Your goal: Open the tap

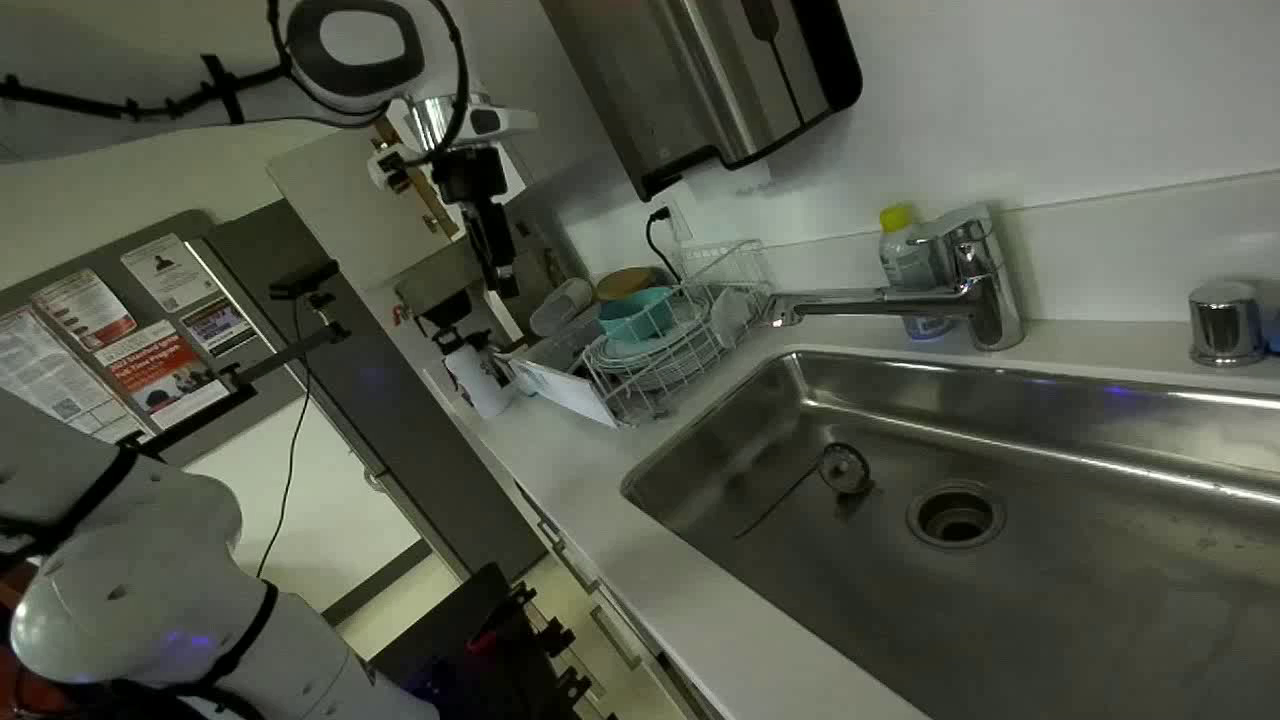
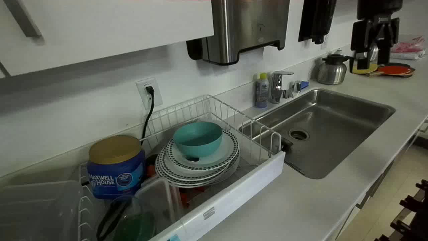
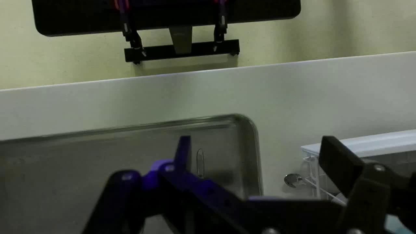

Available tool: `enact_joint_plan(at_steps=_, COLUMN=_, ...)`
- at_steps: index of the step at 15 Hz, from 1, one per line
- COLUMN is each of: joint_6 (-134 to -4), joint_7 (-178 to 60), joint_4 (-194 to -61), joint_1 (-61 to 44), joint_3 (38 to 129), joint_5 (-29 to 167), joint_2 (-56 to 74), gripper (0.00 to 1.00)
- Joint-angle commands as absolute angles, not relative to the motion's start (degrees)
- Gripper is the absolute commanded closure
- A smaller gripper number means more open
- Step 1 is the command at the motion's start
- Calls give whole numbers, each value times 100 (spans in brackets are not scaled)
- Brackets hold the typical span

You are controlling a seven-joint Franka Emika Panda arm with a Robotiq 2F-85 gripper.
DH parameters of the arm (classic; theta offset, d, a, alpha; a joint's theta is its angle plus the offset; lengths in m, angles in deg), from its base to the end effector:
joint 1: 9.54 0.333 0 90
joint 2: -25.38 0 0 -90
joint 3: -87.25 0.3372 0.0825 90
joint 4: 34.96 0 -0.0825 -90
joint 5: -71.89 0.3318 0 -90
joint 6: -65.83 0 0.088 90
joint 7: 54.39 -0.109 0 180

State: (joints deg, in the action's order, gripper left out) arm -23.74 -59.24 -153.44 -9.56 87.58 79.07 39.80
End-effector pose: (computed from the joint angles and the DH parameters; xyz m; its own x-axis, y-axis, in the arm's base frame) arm 0.3959 0.0161 0.5528 0.9626 -0.0783 -0.2594 -0.1069 -0.9894 -0.0982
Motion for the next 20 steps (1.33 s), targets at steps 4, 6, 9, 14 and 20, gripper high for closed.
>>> enact_joint_plan(at_steps=4, joint_6=-2360, joint_7=-5922, joint_4=-15331, joint_1=-963, joint_3=8763, joint_5=7907, joint_2=3975, gripper=0)
enact_joint_plan(at_steps=6, joint_6=-2419, joint_7=-6007, joint_4=-15315, joint_1=-993, joint_3=8753, joint_5=7887, joint_2=3964, gripper=0)
enact_joint_plan(at_steps=9, joint_6=-2978, joint_7=-6401, joint_4=-15234, joint_1=-1270, joint_3=8508, joint_5=8046, joint_2=3896, gripper=0)
enact_joint_plan(at_steps=14, joint_6=-3791, joint_7=-6507, joint_4=-15236, joint_1=-1743, joint_3=7876, joint_5=8261, joint_2=3606, gripper=0)
enact_joint_plan(at_steps=20, joint_6=-5241, joint_7=-6545, joint_4=-15507, joint_1=-2034, joint_3=7408, joint_5=9588, joint_2=2934, gripper=0)
